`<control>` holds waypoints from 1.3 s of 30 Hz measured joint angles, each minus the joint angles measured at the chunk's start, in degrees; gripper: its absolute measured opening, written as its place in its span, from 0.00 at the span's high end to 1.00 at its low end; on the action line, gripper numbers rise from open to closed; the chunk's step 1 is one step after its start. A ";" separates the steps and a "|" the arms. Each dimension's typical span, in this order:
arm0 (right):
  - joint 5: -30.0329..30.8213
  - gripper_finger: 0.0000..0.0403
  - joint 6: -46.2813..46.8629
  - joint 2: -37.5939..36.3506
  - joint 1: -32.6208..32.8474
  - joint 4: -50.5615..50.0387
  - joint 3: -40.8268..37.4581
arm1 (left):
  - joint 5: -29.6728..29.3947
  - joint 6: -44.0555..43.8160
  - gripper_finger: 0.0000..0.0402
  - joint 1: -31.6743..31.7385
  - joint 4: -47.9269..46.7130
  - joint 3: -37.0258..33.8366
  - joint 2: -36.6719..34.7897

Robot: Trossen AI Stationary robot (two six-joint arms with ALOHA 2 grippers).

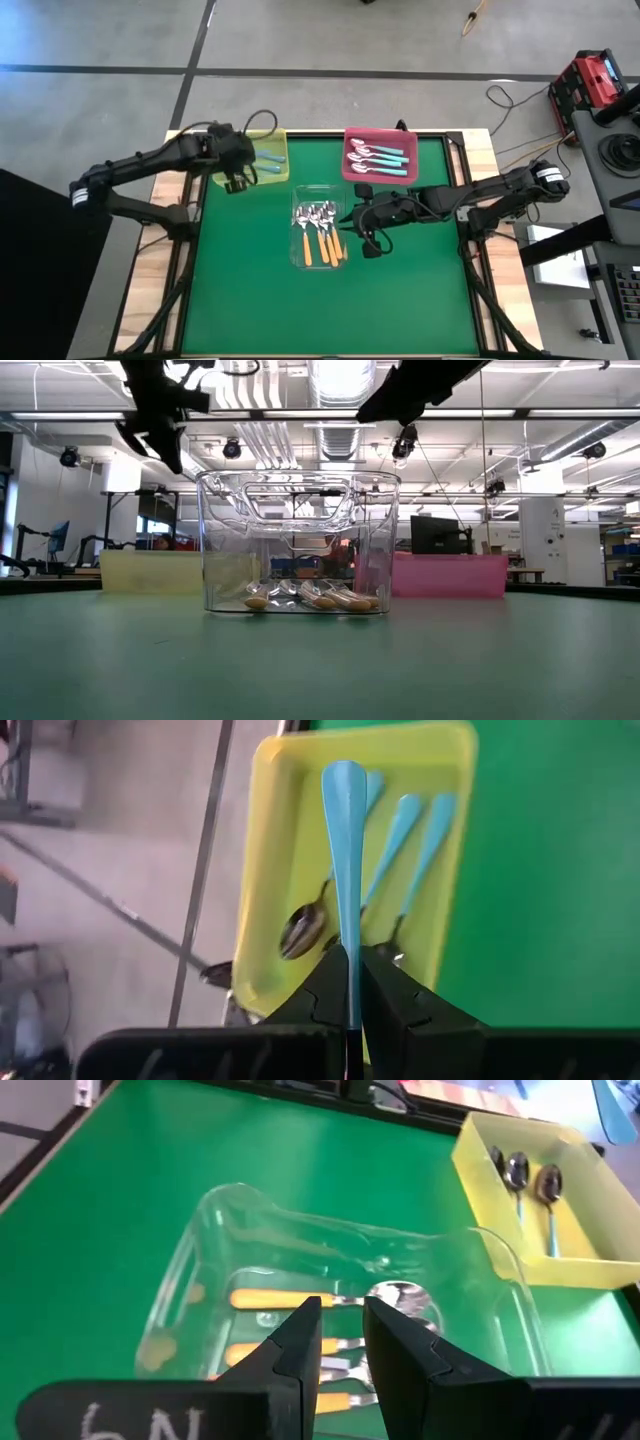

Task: Sort silverware by color (type)
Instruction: Put the blue spoon into the yellow bin

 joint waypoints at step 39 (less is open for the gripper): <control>0.08 0.83 2.07 0.02 -2.43 -2.36 -0.05 | 26.51 25.97 1.00 27.59 15.81 -0.02 19.53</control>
